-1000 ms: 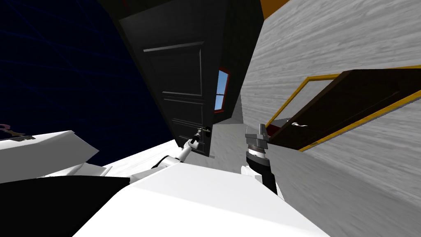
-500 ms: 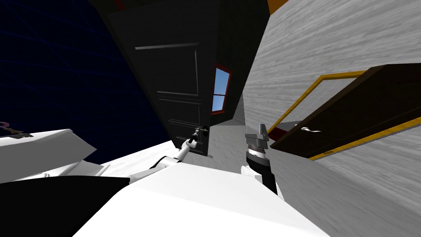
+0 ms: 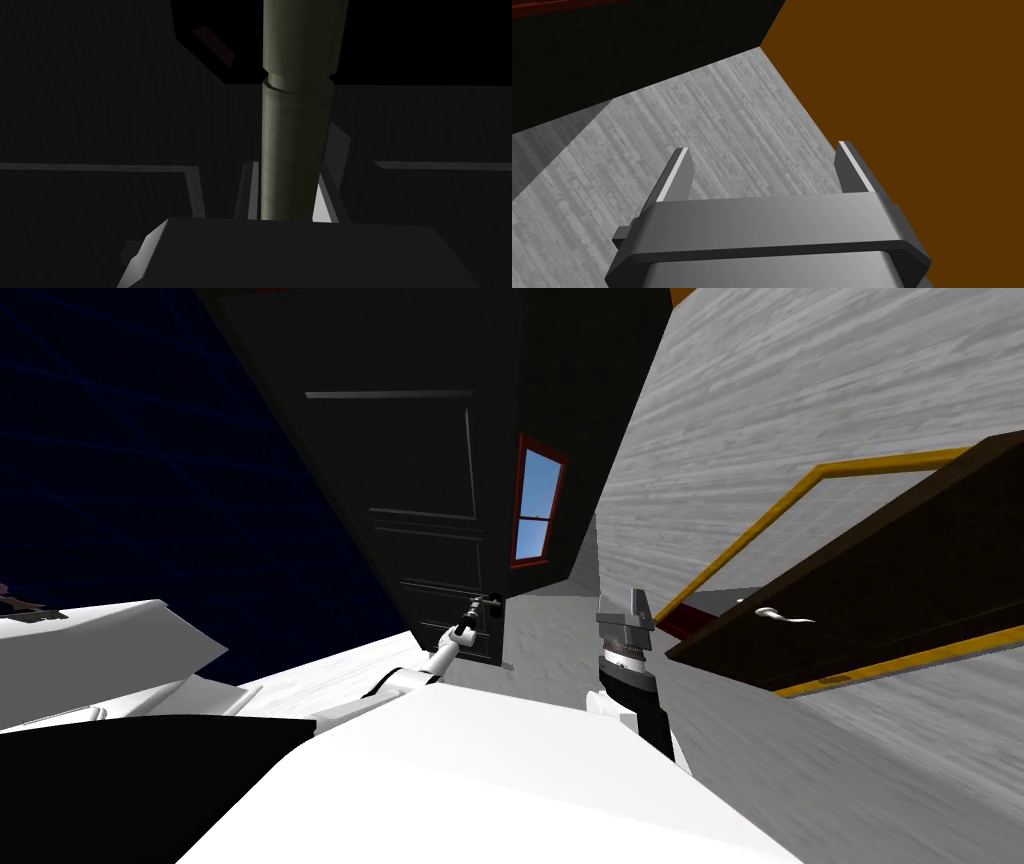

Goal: Push the door open

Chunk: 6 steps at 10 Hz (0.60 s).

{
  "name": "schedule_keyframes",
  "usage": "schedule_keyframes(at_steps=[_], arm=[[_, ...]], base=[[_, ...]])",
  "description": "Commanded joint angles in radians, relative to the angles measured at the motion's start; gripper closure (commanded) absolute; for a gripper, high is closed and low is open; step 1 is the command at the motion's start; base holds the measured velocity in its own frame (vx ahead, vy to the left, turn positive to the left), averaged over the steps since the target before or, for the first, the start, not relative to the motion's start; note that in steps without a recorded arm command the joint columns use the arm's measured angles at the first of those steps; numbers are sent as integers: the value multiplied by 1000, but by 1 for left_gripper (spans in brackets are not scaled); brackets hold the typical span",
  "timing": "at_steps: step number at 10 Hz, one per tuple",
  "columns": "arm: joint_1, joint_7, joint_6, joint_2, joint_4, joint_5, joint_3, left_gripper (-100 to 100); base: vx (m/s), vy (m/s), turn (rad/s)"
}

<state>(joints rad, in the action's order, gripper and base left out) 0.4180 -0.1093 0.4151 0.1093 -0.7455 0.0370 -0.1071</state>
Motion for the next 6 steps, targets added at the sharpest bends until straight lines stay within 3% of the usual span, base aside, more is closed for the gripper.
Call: schedule_keyframes(at_steps=[1,6], arm=[[1,7,6,4,2,-5,-17,100],[-1,22,6,8,5,-16,-59,100]], base=[[106,-153,69],[137,-132,67]])
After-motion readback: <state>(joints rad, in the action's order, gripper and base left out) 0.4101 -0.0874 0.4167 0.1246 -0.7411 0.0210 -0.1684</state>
